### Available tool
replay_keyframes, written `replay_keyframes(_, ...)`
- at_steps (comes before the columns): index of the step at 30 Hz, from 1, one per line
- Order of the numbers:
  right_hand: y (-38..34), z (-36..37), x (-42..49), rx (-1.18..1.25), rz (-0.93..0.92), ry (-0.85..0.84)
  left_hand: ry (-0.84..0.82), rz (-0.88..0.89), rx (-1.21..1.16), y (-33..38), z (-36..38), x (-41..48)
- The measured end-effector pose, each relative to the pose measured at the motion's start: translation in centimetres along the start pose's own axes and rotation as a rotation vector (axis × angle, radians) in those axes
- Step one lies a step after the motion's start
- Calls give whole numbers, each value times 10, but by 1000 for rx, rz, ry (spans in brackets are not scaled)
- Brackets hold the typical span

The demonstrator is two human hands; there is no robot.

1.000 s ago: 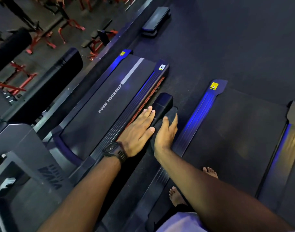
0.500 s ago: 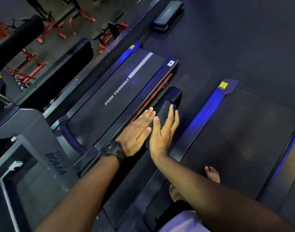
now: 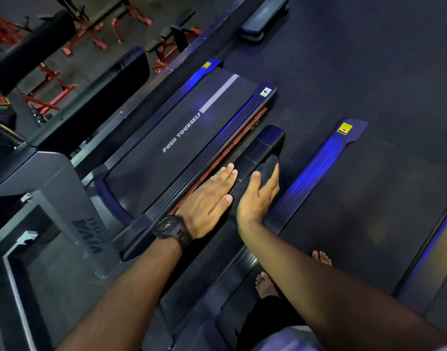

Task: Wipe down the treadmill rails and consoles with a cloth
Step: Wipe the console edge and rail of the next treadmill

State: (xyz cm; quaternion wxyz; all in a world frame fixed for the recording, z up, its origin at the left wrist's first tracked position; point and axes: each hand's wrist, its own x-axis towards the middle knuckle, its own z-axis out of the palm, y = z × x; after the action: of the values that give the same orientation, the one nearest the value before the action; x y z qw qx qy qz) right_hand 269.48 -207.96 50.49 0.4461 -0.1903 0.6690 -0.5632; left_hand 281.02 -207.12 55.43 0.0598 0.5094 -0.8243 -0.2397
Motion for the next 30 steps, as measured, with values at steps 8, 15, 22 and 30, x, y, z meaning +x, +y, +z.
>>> replay_keyframes(8,14,-6,-27,-52,-152,-89,20,-17,42,2,1,-3)
replay_keyframes(15,13,5,-19,35,118,1,27,-30,62,6,0,-4)
replay_keyframes(22,22,5,-19,4,-140,-19,34,-39,65,4,3,-6)
replay_keyframes(30,22,2,-43,40,-188,-68,26,-19,62,0,5,-16)
